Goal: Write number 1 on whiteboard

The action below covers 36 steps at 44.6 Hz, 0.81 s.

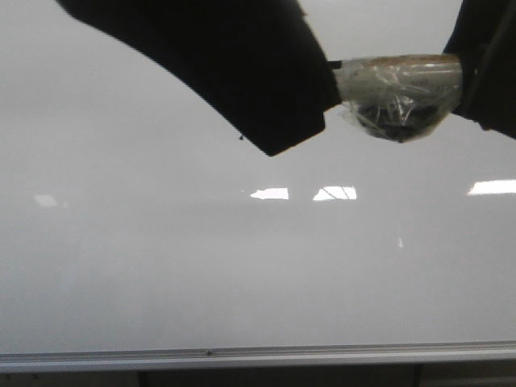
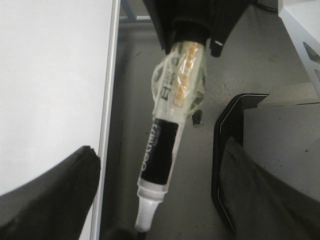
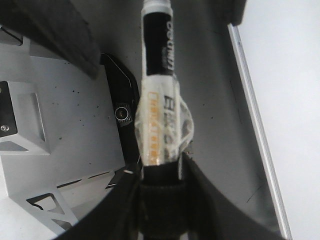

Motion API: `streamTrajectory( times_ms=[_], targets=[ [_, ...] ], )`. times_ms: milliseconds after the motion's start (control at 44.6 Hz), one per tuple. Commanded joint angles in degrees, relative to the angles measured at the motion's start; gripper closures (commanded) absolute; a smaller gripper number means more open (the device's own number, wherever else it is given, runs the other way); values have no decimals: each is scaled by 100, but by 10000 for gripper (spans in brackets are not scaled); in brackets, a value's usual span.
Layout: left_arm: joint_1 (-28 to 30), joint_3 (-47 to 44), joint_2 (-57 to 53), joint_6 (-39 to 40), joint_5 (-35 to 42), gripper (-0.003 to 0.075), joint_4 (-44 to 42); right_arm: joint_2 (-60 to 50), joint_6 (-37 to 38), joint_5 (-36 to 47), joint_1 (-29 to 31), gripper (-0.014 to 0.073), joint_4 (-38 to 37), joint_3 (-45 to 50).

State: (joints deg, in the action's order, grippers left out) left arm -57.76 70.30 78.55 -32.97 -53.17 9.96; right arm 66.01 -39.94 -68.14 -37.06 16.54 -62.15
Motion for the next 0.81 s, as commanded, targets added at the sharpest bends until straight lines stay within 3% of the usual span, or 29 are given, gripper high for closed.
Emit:
streamTrajectory(
  times_ms=[0,112,538,628,785],
  targets=[
    [-44,190,-98,-2,305,228,121,-96,-45,152,-21,573,157,-127],
    [-44,190,-98,-2,305,253,121,-96,-45,152,-21,573,157,-127],
    [-44,190,-98,-2,199,626,121,-96,-45,151,-21,570,152,-127],
    [-44,190,-98,-2,190,678,111,-96,-45,151,-21,529,152,-127],
    [-44,190,-98,-2,186,737,98,-96,-45,151,-21,376,152,-127]
  ],
)
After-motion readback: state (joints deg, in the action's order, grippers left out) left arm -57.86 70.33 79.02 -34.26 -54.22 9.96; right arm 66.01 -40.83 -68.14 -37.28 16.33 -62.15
